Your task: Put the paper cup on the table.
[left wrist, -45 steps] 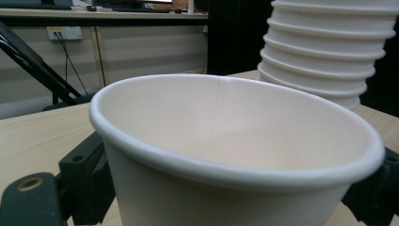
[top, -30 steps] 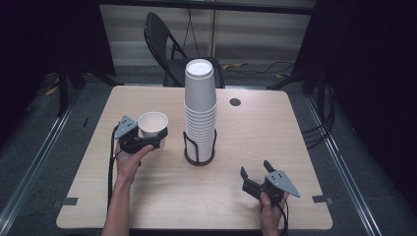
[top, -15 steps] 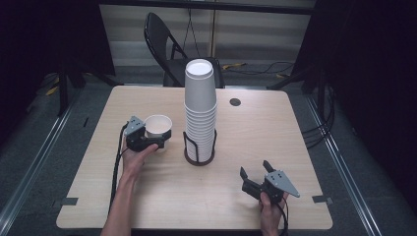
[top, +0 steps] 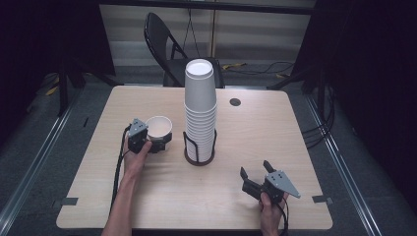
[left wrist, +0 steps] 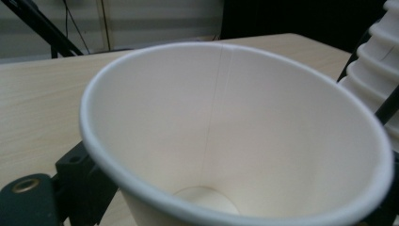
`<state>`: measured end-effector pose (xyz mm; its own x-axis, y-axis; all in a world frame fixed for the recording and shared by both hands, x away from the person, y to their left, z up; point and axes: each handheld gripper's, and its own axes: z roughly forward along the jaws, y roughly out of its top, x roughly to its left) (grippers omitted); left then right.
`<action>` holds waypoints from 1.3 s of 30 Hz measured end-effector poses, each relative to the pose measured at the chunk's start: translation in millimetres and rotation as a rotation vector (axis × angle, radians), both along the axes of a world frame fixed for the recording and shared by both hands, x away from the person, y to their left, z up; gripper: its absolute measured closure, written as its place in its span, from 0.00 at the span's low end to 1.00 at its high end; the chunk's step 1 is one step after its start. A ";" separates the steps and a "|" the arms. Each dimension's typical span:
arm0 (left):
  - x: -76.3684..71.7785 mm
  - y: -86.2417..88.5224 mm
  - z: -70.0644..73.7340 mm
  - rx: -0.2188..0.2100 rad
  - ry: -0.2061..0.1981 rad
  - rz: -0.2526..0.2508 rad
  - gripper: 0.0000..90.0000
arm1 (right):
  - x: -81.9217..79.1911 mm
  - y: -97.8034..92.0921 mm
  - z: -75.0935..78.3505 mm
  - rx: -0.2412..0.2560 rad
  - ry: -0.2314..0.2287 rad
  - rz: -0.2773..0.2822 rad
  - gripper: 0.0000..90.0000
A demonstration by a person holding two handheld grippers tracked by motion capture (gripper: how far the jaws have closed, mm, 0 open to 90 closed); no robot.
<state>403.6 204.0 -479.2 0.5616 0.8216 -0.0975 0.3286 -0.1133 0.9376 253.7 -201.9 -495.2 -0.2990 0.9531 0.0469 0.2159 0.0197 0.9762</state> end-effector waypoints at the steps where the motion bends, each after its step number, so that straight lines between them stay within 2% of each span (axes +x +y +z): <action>1: 0.1 0.0 -0.8 0.006 0.008 0.004 0.10 | -0.1 0.0 -0.1 0.001 -0.004 -0.003 0.15; 10: 0.7 -0.5 -4.8 0.073 0.065 0.010 0.14 | 0.0 -0.4 -0.2 0.005 -0.006 -0.001 0.15; 16: 0.2 -1.2 -7.9 0.105 0.084 0.009 0.16 | 0.0 -0.5 -0.2 0.007 -0.006 0.000 0.15; 20: -1.7 -2.1 -7.7 0.123 0.081 0.005 0.17 | 0.1 -0.6 -0.2 0.008 -0.004 0.000 0.15; 23: -4.4 -2.2 -7.5 0.157 0.080 0.003 0.17 | -0.1 -0.7 -0.2 0.009 -0.006 0.000 0.15; 29: -9.8 0.2 -7.0 0.151 0.082 0.010 0.17 | 0.0 -0.9 -0.2 0.010 -0.005 0.002 0.15; 32: -12.8 2.2 -7.7 0.134 0.078 0.014 0.17 | -0.2 -1.1 -0.3 0.010 -0.007 0.003 0.15; 34: -13.1 3.6 -7.9 0.129 0.092 0.019 0.17 | -0.1 -1.0 -0.3 0.010 -0.007 0.004 0.15; 36: -15.8 3.1 -8.1 0.117 0.083 0.024 0.17 | -0.1 -1.2 -0.2 0.011 -0.005 0.004 0.15; 39: -20.8 4.8 -8.3 0.127 0.071 0.027 0.17 | -0.5 -1.7 -0.2 0.016 -0.004 0.007 0.15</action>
<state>382.8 208.9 -487.4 0.5348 0.8445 -0.0302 0.3982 -0.2203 0.8905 253.2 -203.6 -495.3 -0.3061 0.9501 0.0604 0.2115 0.0060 0.9774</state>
